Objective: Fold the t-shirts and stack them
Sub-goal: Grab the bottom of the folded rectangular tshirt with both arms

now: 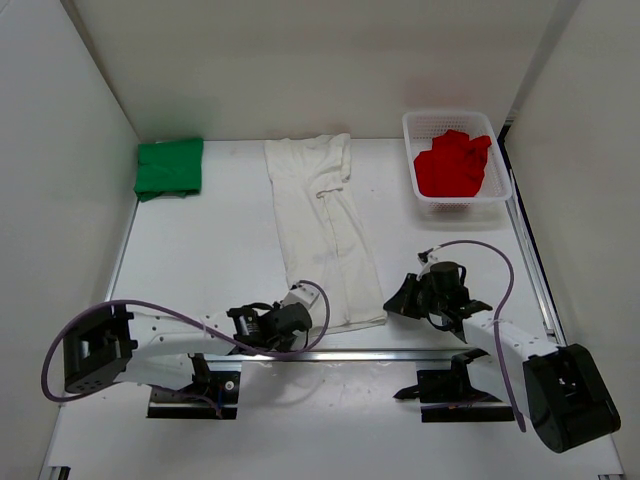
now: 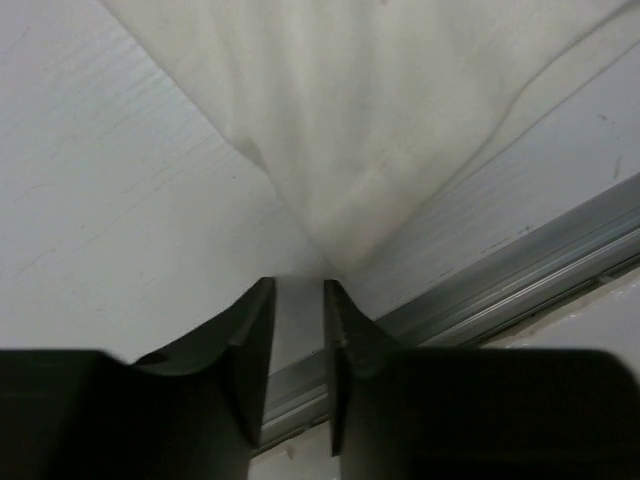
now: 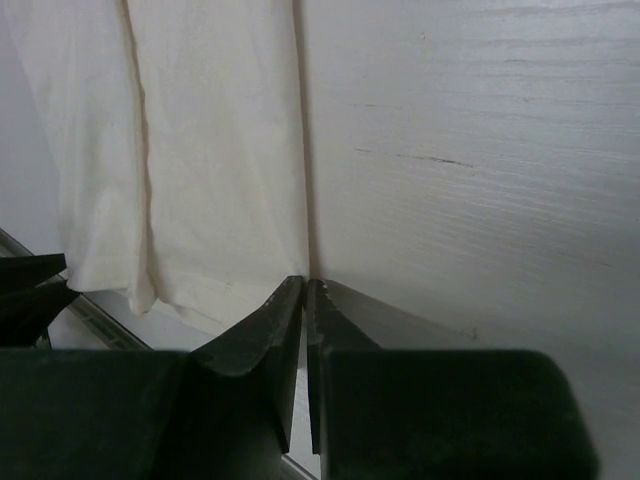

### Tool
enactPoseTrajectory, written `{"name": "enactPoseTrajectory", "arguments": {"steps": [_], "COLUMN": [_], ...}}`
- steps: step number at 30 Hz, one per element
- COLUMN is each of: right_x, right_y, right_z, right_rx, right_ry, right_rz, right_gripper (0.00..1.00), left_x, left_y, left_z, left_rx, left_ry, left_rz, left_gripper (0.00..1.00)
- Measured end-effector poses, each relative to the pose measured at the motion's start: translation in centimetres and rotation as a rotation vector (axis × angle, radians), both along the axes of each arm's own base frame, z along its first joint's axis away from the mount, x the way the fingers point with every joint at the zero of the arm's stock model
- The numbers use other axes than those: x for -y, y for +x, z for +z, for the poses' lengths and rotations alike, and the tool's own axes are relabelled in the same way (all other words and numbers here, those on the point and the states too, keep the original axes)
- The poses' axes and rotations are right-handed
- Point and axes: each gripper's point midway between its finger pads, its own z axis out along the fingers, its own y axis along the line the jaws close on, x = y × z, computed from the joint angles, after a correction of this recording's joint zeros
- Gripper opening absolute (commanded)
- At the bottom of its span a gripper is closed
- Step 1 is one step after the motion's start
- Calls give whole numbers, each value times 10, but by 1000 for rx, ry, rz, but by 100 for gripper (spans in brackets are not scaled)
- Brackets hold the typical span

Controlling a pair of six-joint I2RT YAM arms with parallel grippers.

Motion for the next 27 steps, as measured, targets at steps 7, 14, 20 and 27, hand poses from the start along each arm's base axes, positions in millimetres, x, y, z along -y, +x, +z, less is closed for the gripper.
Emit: {"name": "enactPoseTrajectory", "arguments": {"steps": [7,14,20,27], "right_x": [-2,2,0,0], "right_y": [-1,-2,-9,-12], "right_z": [7,11,5,4], "right_rx": [28,45,17,16], "right_ry": [0,-19,-32,-31], "right_rz": [-3,-19,-2,4], "right_gripper": [40,37,29,29], "left_x": [-6,-9,2,23], "left_y": [-4,29,29,21], "left_z": [4,32,15,4], "left_rx": [-25,-27,-102,-166], "left_ry": [-60,-328,-391,-451], "left_rz": [20,211,264,263], "left_gripper": [70,79,78,53]}}
